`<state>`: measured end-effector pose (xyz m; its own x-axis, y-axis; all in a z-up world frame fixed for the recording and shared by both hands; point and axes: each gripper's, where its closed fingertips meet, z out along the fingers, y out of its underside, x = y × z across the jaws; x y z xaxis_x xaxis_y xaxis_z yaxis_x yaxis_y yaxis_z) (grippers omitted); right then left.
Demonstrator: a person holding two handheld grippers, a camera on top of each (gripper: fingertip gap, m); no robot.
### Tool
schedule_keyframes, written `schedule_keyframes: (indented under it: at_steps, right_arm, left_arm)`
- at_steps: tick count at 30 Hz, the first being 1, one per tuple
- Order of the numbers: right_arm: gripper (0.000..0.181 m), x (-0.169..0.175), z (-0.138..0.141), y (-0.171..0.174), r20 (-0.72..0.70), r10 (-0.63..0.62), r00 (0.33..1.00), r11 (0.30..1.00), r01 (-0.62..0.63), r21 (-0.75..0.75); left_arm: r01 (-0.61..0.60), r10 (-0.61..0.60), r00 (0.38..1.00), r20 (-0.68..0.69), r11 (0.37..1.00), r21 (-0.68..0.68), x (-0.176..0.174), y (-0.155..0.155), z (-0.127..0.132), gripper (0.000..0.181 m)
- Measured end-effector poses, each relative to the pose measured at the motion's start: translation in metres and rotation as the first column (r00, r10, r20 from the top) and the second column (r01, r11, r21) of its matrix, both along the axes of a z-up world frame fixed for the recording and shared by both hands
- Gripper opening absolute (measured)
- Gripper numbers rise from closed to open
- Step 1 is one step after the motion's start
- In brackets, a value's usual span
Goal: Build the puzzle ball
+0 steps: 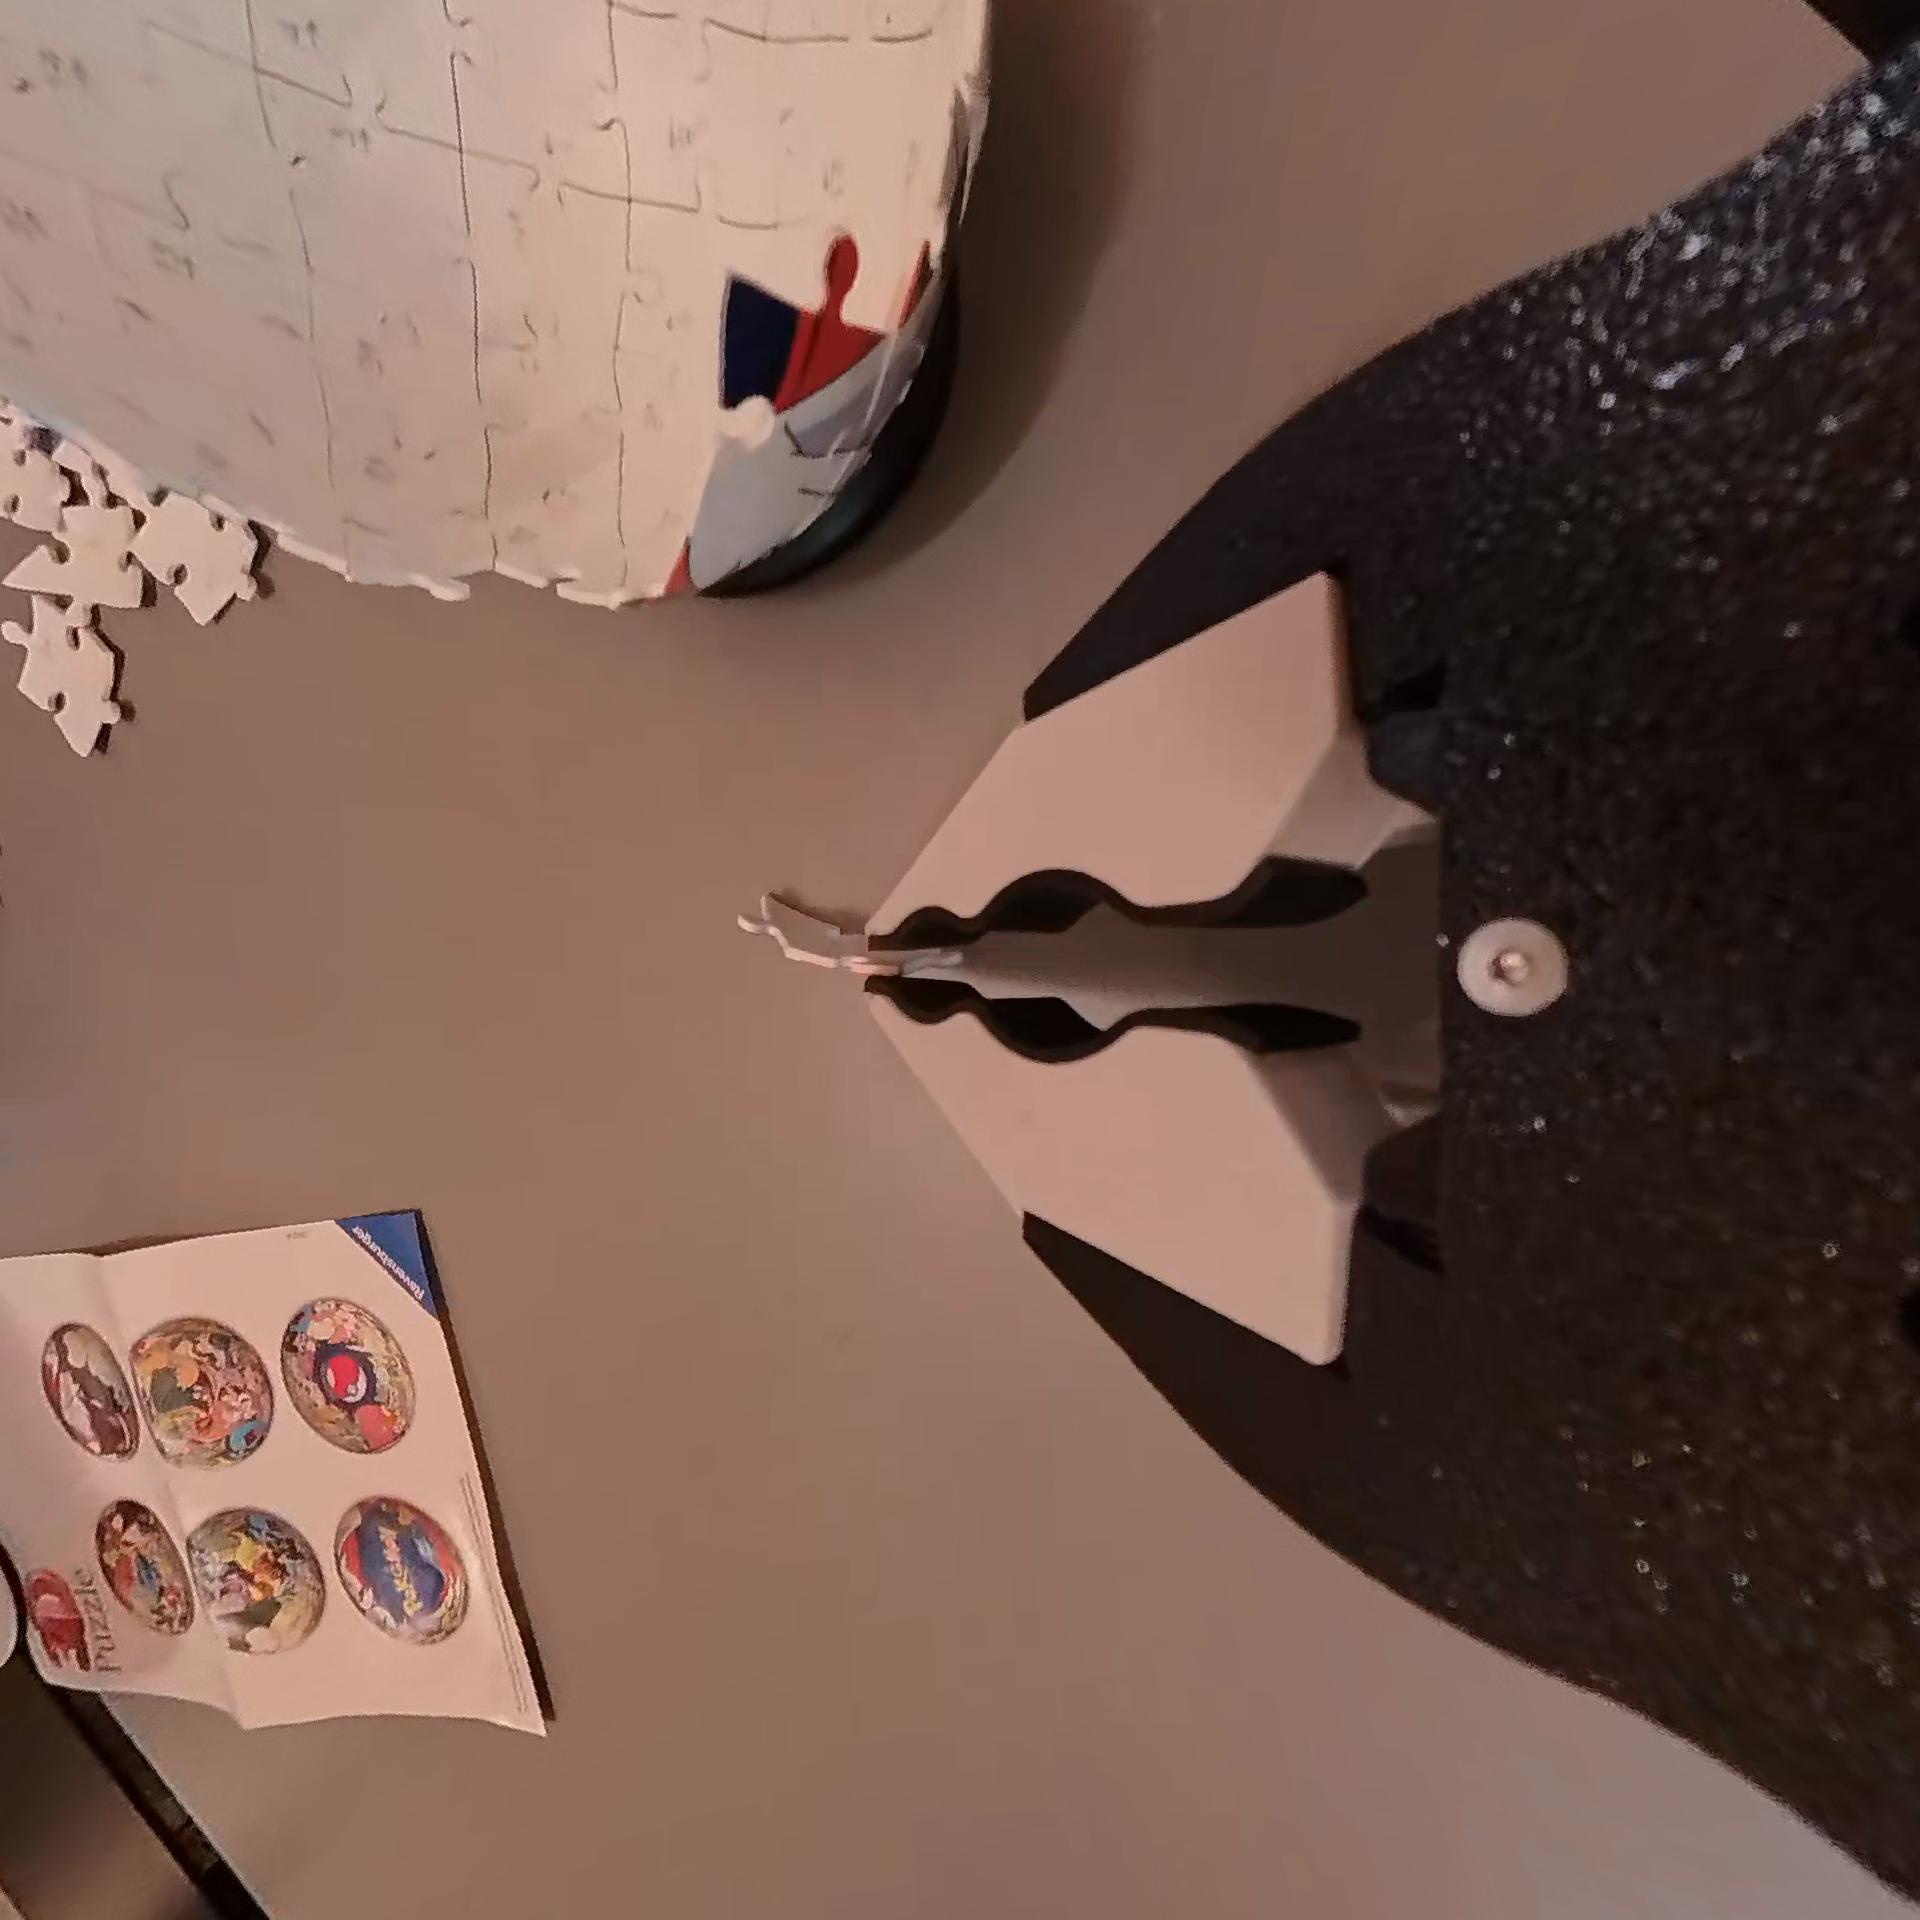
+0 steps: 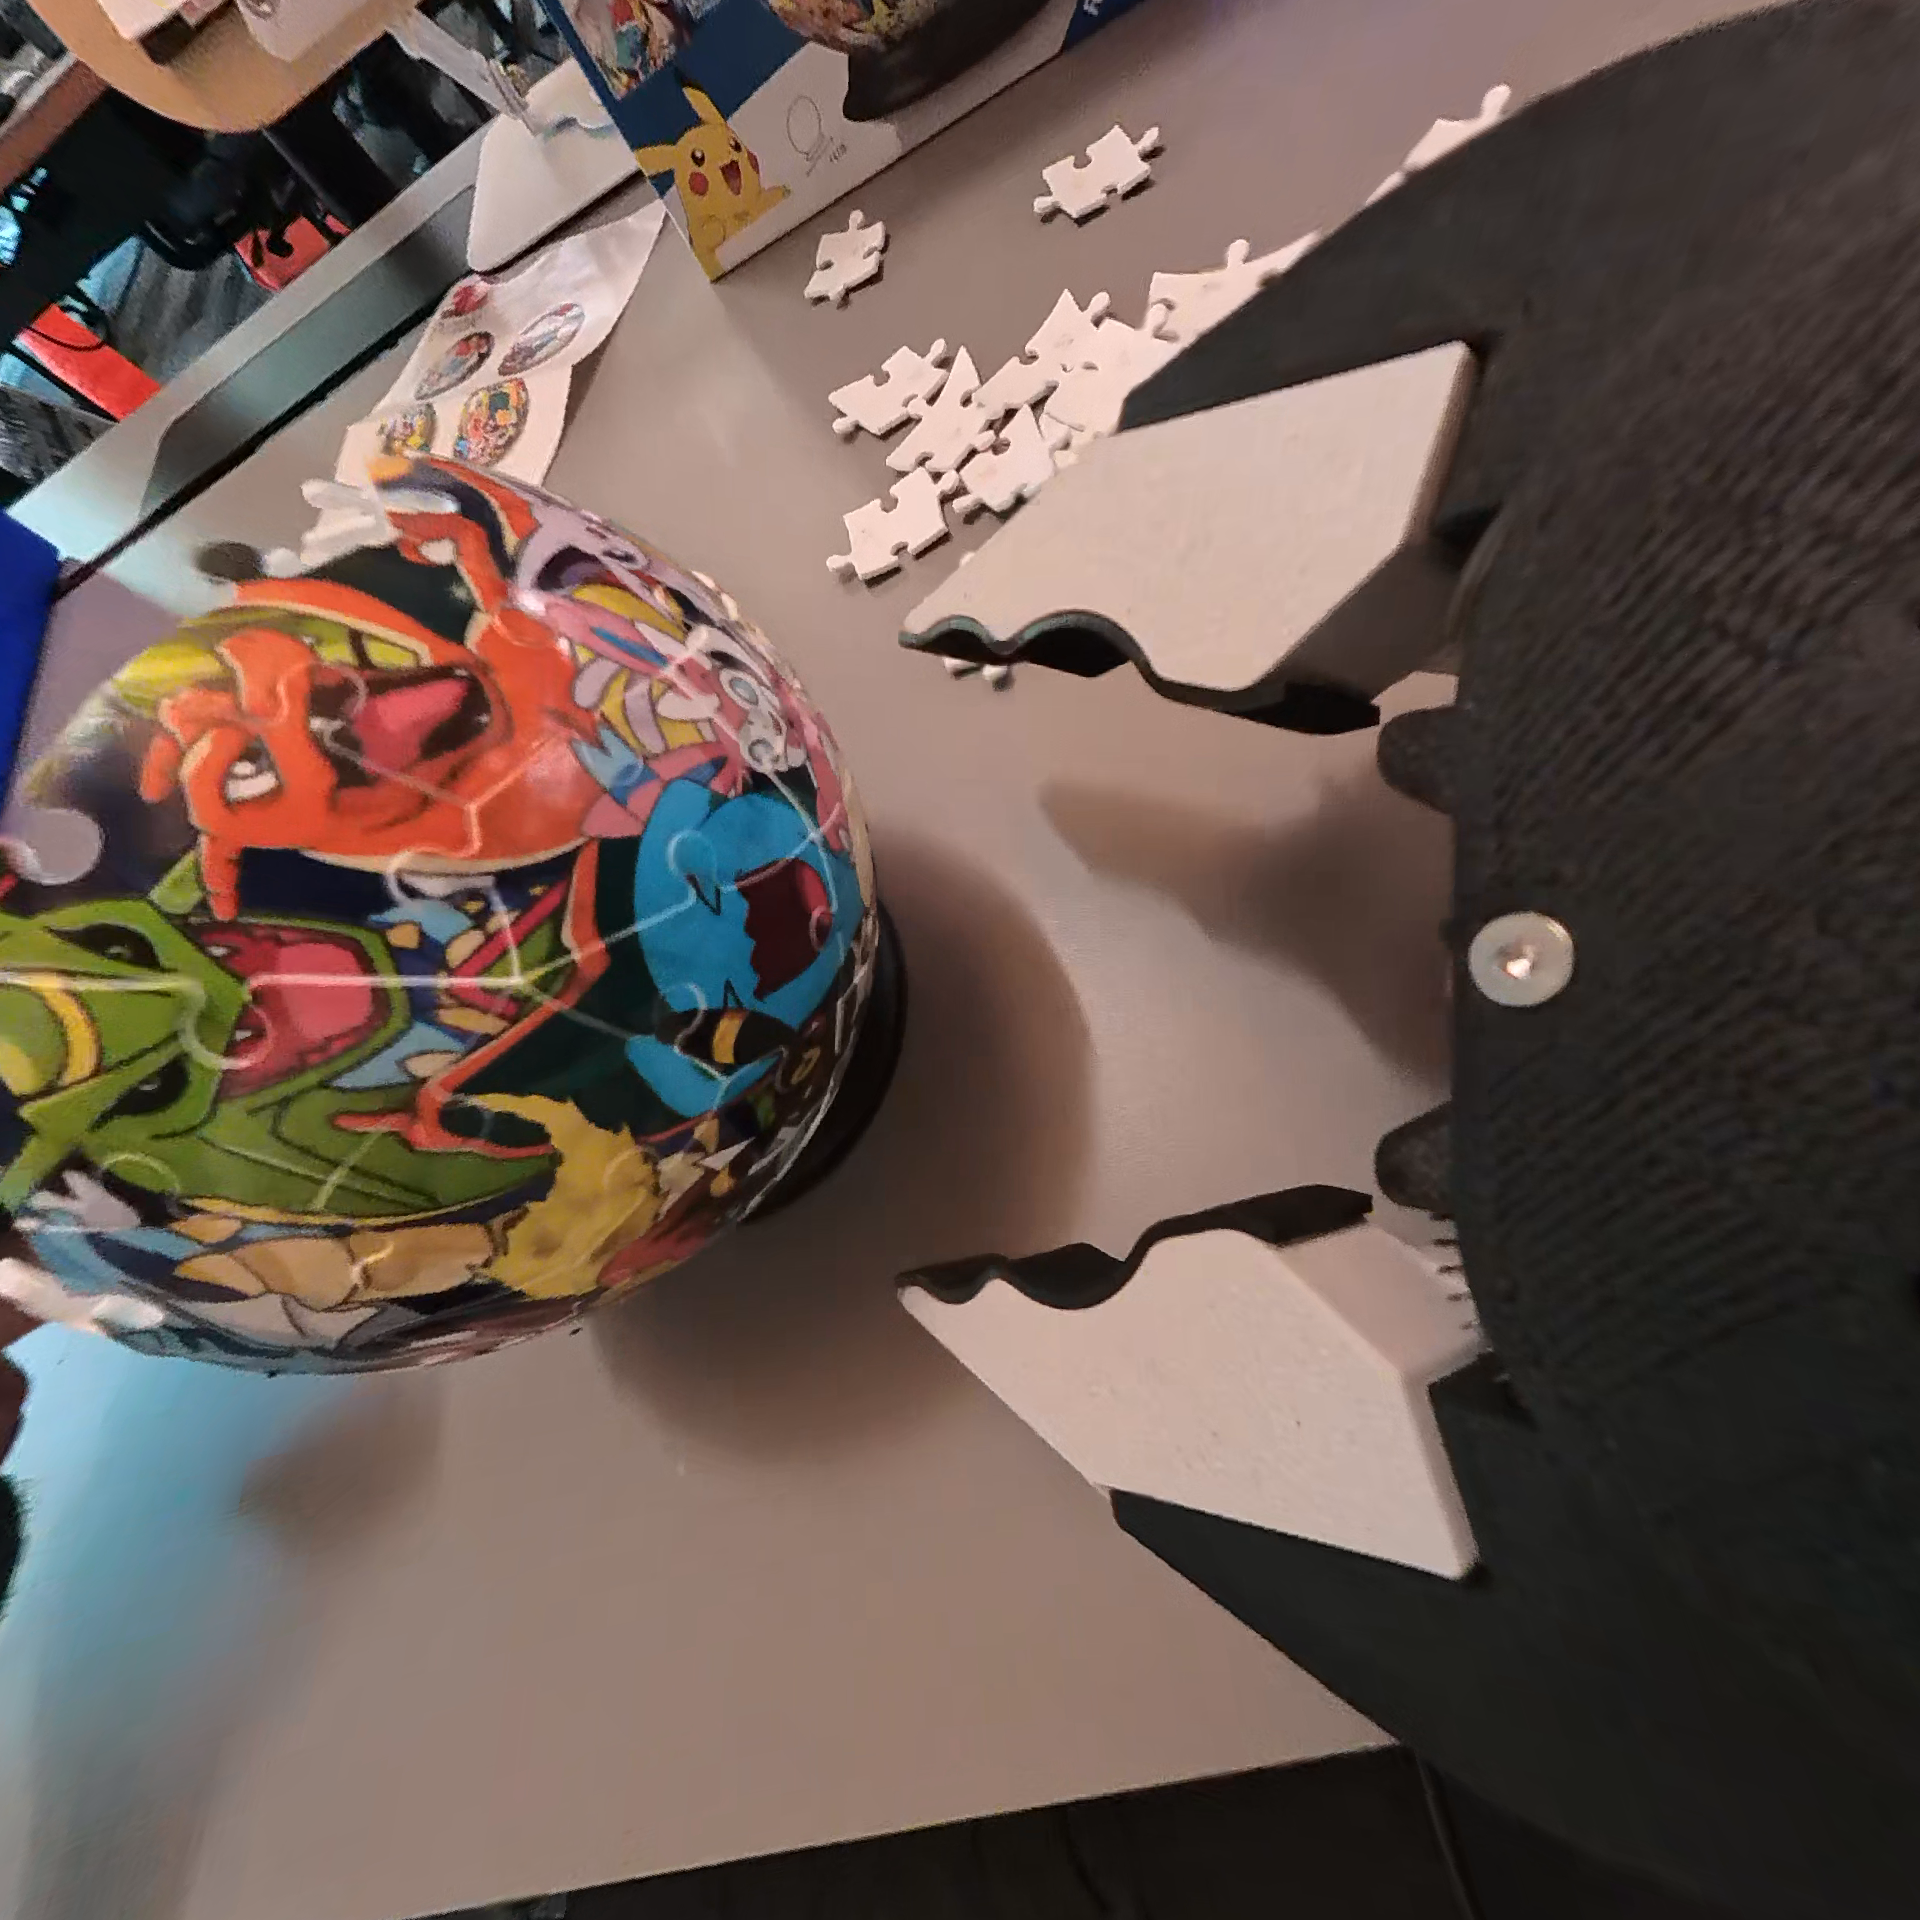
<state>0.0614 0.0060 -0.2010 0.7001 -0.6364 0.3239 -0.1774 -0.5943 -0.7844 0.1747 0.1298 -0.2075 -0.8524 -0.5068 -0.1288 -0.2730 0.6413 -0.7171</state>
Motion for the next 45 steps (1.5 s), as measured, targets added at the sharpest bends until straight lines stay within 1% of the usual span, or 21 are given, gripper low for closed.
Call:
schedule_keyframes:
  at_steps: [4, 7, 10, 13, 14, 17, 19, 26, 36, 39, 45]
  right_arm:
    - [0.110, 0.000, 0.012, 0.016, 0.045, 0.041, 0.998, 0.997, -0.044, 0.060]
    - [0.118, 0.006, 0.009, 0.021, 0.057, 0.035, 0.998, 0.999, -0.037, 0.026]
    - [0.122, 0.013, 0.005, 0.022, 0.063, 0.014, 0.998, 1.000, -0.012, -0.025]
    - [0.123, 0.020, 0.008, 0.022, 0.088, -0.007, 0.996, 0.999, 0.011, -0.046]
    - [0.123, 0.022, 0.009, 0.023, 0.099, -0.011, 0.995, 0.999, 0.015, -0.047]
    - [0.123, 0.025, 0.013, 0.026, 0.142, -0.022, 0.990, 0.998, 0.031, -0.059]
    - [0.123, 0.027, 0.015, 0.028, 0.173, -0.036, 0.984, 0.997, 0.047, -0.059]
    - [0.120, 0.028, 0.017, 0.032, 0.236, -0.053, 0.970, 0.996, 0.069, -0.060]
    - [0.122, 0.028, 0.018, 0.032, 0.261, -0.078, 0.962, 0.985, 0.115, -0.129]
    - [0.123, 0.027, 0.018, 0.034, 0.273, -0.075, 0.959, 0.983, 0.118, -0.144]
    - [0.123, 0.026, 0.019, 0.036, 0.286, -0.075, 0.955, 0.980, 0.124, -0.156]
  left_arm:
    - [-0.005, 0.005, 1.000, -0.013, 1.000, 0.002, 0.003, -0.003, -0.002, 0.000]
    - [-0.010, 0.010, 0.998, -0.066, 1.000, -0.008, 0.001, -0.006, 0.002, 0.000]
    - [-0.020, 0.018, 0.992, -0.123, 1.000, -0.009, -0.002, -0.008, 0.021, 0.000]
    - [0.003, -0.005, 0.968, -0.250, 1.000, -0.006, -0.014, -0.016, 0.047, 0.000]
    - [0.006, -0.005, 0.964, -0.266, 1.000, 0.003, -0.015, -0.018, 0.056, 0.000]
    - [0.035, -0.011, 0.958, -0.287, 0.996, 0.078, -0.021, -0.025, 0.075, 0.000]
    - [0.067, -0.024, 0.949, -0.315, 0.990, 0.128, -0.026, -0.030, 0.079, 0.000]
    - [0.095, 0.016, 0.910, -0.414, 0.965, 0.245, -0.041, -0.035, 0.067, 0.000]
    - [0.043, 0.122, 0.914, -0.387, 0.919, 0.391, -0.043, -0.025, 0.059, 0.000]
    - [0.045, 0.133, 0.908, -0.398, 0.913, 0.407, -0.044, -0.028, 0.056, 0.000]
    - [0.015, 0.179, 0.912, -0.370, 0.885, 0.465, -0.043, -0.023, 0.051, 0.000]
